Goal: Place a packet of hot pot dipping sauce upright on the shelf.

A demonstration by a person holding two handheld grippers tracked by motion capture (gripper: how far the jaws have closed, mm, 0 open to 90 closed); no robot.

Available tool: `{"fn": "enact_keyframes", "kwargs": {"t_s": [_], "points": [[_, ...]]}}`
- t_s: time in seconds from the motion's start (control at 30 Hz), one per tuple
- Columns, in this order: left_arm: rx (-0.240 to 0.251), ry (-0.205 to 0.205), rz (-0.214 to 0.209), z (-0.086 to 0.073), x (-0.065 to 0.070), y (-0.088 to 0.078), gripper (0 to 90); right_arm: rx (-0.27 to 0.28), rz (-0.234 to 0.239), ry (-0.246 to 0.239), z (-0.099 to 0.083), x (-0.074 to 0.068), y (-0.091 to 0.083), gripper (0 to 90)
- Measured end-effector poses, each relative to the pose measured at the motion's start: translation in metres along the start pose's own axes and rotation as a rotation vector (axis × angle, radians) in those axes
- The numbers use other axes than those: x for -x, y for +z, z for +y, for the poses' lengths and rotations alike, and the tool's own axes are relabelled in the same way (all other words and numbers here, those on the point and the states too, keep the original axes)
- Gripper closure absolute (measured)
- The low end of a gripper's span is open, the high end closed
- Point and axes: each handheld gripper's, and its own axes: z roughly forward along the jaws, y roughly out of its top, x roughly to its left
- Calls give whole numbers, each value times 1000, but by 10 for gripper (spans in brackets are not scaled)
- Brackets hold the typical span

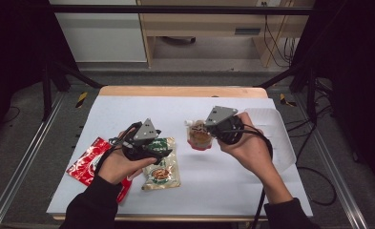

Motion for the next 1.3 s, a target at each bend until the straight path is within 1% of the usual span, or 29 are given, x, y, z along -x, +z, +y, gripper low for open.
{"fn": "enact_keyframes", "kwargs": {"t_s": [0.03, 0.07, 0.1, 0.13, 0.17, 0.2, 0.23, 0.27, 0.3, 0.33, 0.37, 0.4, 0.43, 0.47, 0.6, 0.7, 0.73, 0.77, 0.87, 0.9, 1.07, 1.1, 1.17, 1.23, 1.3], "points": [[-13, -11, 7, -11, -1, 1, 213, 3, -16, -1, -5, 11, -5, 887], [-13, -11, 7, -11, -1, 1, 201, 4, -22, 6, -7, 15, -6, 887], [-30, -27, 19, -24, -2, 2, 187, 5, -31, 18, -10, 21, -9, 887], [-30, -27, 19, -24, -2, 2, 177, 8, -39, 16, -12, 27, -11, 887], [-38, -29, 26, -30, -2, 2, 171, 13, -48, 24, -14, 32, -14, 887], [-42, -37, 31, -34, -3, 2, 171, 13, -48, 24, -14, 32, -14, 887], [-42, -52, 38, -42, -6, 0, 158, 19, -65, 37, -20, 42, -19, 887], [-42, -52, 38, -42, -6, 0, 156, 19, -65, 37, -20, 42, -19, 887], [-41, -64, 46, -47, -8, -1, 156, 21, -73, 48, -22, 46, -21, 887], [-45, -72, 53, -51, -10, -2, 154, 20, -84, 58, -25, 52, -24, 887], [-58, -76, 62, -55, -13, -5, 148, 27, -97, 63, -31, 62, -27, 887], [-58, -76, 62, -55, -13, -5, 146, 27, -97, 63, -31, 62, -27, 887], [-52, -86, 67, -58, -16, -7, 146, 26, -103, 69, -33, 65, -28, 887], [-52, -98, 73, -61, -18, -9, 143, 37, -114, 85, -40, 75, -32, 888], [-59, -107, 79, -69, -21, -11, 131, 36, -132, 103, -50, 90, -34, 888], [-60, -117, 80, -74, -24, -13, 125, 37, -145, 113, -55, 98, -37, 888], [-60, -117, 80, -74, -24, -13, 124, 37, -145, 113, -55, 98, -37, 888], [-60, -121, 83, -77, -25, -14, 123, 38, -155, 123, -58, 104, -39, 888], [-66, -119, 85, -79, -26, -15, 113, 34, -164, 126, -60, 107, -41, 888], [-67, -120, 84, -80, -26, -15, 111, 40, -169, 133, -63, 112, -42, 888], [-70, -120, 85, -83, -27, -15, 104, 34, -178, 137, -67, 118, -43, 888], [-68, -126, 88, -84, -28, -16, 104, 34, -182, 137, -68, 121, -44, 888], [-64, -134, 91, -86, -29, -16, 104, 32, -184, 146, -70, 123, -43, 888], [-66, -130, 93, -86, -30, -16, 104, 27, -188, 147, -72, 126, -43, 888], [-72, -135, 91, -89, -31, -16, 104, 27, -190, 158, -74, 129, -43, 888]]}}
